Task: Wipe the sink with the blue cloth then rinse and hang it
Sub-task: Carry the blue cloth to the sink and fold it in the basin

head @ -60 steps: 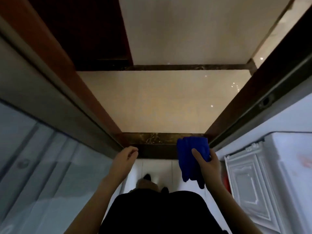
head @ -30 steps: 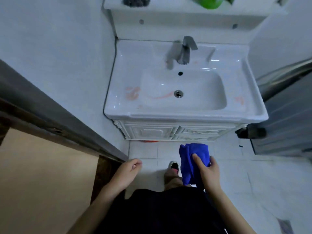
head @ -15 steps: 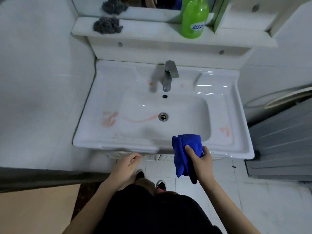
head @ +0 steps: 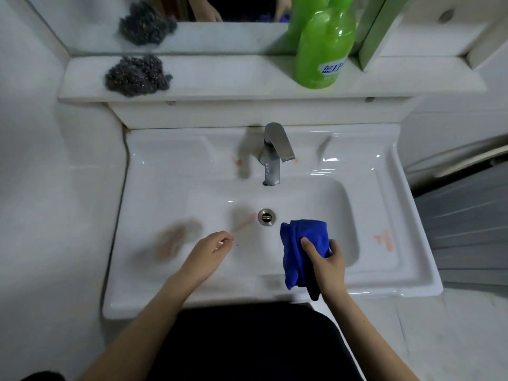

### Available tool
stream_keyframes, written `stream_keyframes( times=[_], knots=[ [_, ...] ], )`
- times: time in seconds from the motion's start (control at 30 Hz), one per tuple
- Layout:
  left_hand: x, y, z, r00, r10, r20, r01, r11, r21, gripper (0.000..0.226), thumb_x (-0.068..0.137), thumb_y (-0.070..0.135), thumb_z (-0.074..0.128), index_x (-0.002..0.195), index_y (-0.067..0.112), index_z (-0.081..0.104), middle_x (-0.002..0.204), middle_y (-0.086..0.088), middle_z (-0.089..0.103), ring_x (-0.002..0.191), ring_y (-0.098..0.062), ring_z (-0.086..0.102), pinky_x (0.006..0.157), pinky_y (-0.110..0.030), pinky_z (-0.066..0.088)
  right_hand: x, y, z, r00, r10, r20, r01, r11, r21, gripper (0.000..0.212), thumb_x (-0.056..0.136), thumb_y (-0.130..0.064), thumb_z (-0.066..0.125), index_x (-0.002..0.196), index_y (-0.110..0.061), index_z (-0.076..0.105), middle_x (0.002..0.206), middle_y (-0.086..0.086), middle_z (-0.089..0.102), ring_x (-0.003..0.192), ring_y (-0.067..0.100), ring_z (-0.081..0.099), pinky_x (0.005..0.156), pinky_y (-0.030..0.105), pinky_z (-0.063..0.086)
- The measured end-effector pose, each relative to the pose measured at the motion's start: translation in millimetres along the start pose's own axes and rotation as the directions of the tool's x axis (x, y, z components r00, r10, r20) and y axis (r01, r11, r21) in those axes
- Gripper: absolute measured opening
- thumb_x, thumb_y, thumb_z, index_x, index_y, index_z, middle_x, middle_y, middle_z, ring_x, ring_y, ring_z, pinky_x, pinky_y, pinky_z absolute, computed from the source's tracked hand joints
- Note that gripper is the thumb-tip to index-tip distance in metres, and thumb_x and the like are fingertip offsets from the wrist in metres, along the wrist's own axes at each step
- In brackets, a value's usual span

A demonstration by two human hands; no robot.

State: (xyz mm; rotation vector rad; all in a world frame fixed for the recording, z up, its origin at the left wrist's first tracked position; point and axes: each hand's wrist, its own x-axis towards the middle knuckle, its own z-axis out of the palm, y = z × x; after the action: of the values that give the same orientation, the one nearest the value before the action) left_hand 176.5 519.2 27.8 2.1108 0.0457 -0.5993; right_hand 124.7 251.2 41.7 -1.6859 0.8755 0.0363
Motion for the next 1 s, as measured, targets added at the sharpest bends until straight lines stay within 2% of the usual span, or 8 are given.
stream_keyframes(
  times=[0.07, 0.23, 0.43, 0.6, 0.73, 0.8, 0.93, 1.0],
  knots=[
    [23.6, 6.7, -10.3, 1.0, 0.007, 0.011, -0.007, 1.0, 0.013, 0.013, 0.097, 0.025, 0.056, 0.101, 0.025, 0.068, 0.103, 0.01, 0.069, 0.096, -0.008, 0.064, 0.086, -0.022, 0.046, 13.5, -10.4, 11.3, 1.0, -0.012, 0.007, 0.012, 1.0, -0.009, 0.032, 0.079, -0.034, 0.079, 0.088, -0.012, 0.057, 0.075, -0.001, 0.063, 0.052, -0.001, 0.056, 0.049, 0.013, 0.045],
    [70.7, 17.6, -5.2, 1.0, -0.008, 0.014, 0.009, 0.999, -0.037, 0.012, 0.097, 0.029, 0.054, 0.101, 0.027, 0.065, 0.099, 0.019, 0.065, 0.092, 0.0, 0.059, 0.069, -0.001, 0.039, 48.2, -16.9, 38.5, 0.995, -0.028, 0.091, 0.031, 0.999, -0.034, 0.033, 0.079, -0.038, 0.078, 0.088, -0.015, 0.056, 0.073, -0.003, 0.063, 0.054, 0.002, 0.058, 0.048, 0.012, 0.045],
    [115.5, 6.2, 52.0, 0.99, -0.081, 0.118, 0.113, 0.948, -0.296, 0.012, 0.099, 0.035, 0.052, 0.107, 0.042, 0.059, 0.099, 0.029, 0.063, 0.093, 0.017, 0.058, 0.074, -0.011, 0.045, 100.7, 22.1, 84.4, 0.968, -0.017, 0.249, 0.019, 1.0, -0.008, 0.032, 0.081, -0.036, 0.078, 0.088, -0.012, 0.057, 0.07, -0.003, 0.063, 0.057, 0.006, 0.06, 0.052, 0.017, 0.048],
    [150.5, -18.2, 98.5, 0.962, -0.251, 0.111, 0.266, 0.756, -0.598, 0.015, 0.1, 0.025, 0.054, 0.111, 0.024, 0.063, 0.108, -0.001, 0.072, 0.096, -0.009, 0.068, 0.084, -0.024, 0.055, 136.2, 59.1, 119.0, 0.937, -0.005, 0.349, 0.001, 1.0, 0.012, 0.033, 0.084, -0.041, 0.074, 0.092, -0.012, 0.058, 0.078, 0.002, 0.068, 0.069, 0.017, 0.068, 0.059, 0.025, 0.055],
    [171.4, -47.0, 117.5, 0.953, -0.296, -0.065, 0.23, 0.847, -0.479, 0.009, 0.097, 0.022, 0.057, 0.094, 0.015, 0.062, 0.091, -0.006, 0.07, 0.082, -0.018, 0.065, 0.075, -0.029, 0.053, 157.8, 81.9, 135.9, 0.927, -0.027, 0.374, 0.104, 0.977, -0.188, 0.03, 0.087, -0.048, 0.067, 0.083, -0.023, 0.051, 0.074, -0.002, 0.063, 0.066, 0.015, 0.061, 0.055, 0.023, 0.05],
    [177.5, -57.9, 122.4, 0.955, -0.269, -0.127, 0.211, 0.914, -0.346, 0.02, 0.096, 0.024, 0.058, 0.083, 0.009, 0.055, 0.08, -0.009, 0.064, 0.07, -0.016, 0.057, 0.066, -0.026, 0.047, 164.1, 86.7, 140.1, 0.92, -0.077, 0.385, 0.24, 0.886, -0.396, 0.033, 0.088, -0.054, 0.061, 0.082, -0.026, 0.045, 0.08, -0.005, 0.057, 0.07, 0.012, 0.054, 0.059, 0.02, 0.041],
    [179.2, -61.5, 124.7, 0.959, -0.235, -0.16, 0.188, 0.946, -0.263, 0.029, 0.095, 0.027, 0.06, 0.077, 0.007, 0.05, 0.069, -0.006, 0.056, 0.06, -0.01, 0.047, 0.056, -0.018, 0.037, 162.3, 83.1, 139.3, 0.872, -0.371, 0.32, 0.485, 0.573, -0.661, 0.047, 0.088, -0.051, 0.062, 0.114, -0.013, 0.054, 0.11, 0.006, 0.056, 0.096, 0.024, 0.05, 0.083, 0.037, 0.047],
    [177.2, -58.0, 124.9, 0.96, -0.236, -0.152, 0.185, 0.938, -0.292, 0.032, 0.095, 0.028, 0.06, 0.077, 0.003, 0.05, 0.066, -0.006, 0.053, 0.058, -0.011, 0.045, 0.055, -0.022, 0.035, 160.6, 77.2, 135.8, 0.852, -0.428, 0.3, 0.52, 0.629, -0.578, 0.052, 0.088, -0.045, 0.065, 0.126, -0.011, 0.052, 0.121, 0.009, 0.053, 0.107, 0.025, 0.049, 0.09, 0.039, 0.048]
  ],
)
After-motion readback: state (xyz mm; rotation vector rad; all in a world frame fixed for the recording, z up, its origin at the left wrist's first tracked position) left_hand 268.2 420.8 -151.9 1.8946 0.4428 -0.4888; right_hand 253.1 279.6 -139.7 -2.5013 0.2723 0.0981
